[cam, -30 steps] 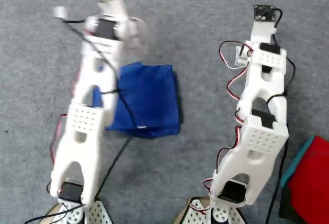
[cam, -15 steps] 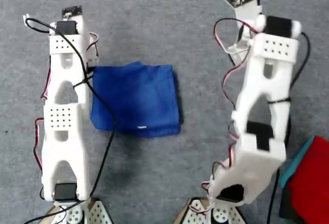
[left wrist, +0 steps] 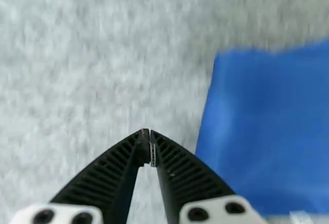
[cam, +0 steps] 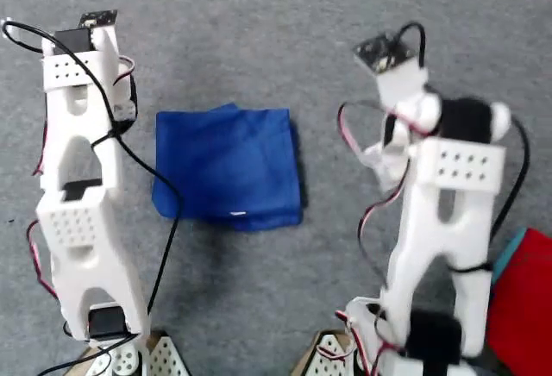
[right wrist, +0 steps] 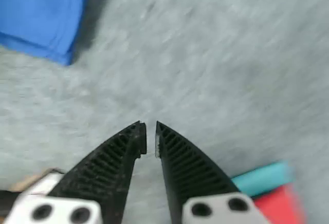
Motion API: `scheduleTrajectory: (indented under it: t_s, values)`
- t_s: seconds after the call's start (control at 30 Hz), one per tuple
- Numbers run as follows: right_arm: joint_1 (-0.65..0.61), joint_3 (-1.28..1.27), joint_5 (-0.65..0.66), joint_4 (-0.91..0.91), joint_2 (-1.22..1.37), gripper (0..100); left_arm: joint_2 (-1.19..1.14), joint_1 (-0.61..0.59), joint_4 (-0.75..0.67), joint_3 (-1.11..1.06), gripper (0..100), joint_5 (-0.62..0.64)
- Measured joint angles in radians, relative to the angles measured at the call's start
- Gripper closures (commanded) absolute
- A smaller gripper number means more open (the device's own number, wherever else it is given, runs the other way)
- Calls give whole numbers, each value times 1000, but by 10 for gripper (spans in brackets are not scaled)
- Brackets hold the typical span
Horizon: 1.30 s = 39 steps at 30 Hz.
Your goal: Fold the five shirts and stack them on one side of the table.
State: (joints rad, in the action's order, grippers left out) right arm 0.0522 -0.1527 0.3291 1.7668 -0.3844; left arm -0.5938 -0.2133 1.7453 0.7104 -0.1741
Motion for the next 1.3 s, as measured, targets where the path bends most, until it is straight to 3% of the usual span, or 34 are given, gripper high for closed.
scheduleTrajectory:
  t_s: [0.13, 0.3, 0.47, 0.57, 0.67, 0.93, 1.3]
  values:
    - [-127, -158, -270, -5, -54, 936, 180, -3, -95, -249, 981, -5]
    - [-331, -233, -523, -166, -51, 920, 310, -51, -374, -617, 981, -5]
    - [-423, -275, -779, -411, 48, 698, 353, -126, -672, -942, 981, -5]
    - [-482, -275, -887, -476, 161, 585, 354, -176, -815, -999, 981, -5]
    - [-522, -256, -1005, -493, 275, 534, 354, -201, -925, -1033, 981, -5]
    - [-618, -68, -1278, -502, 555, 529, 354, -198, -967, -1039, 981, -5]
    - [-626, 87, -1424, -572, 740, 529, 354, -198, -970, -1039, 981, -5]
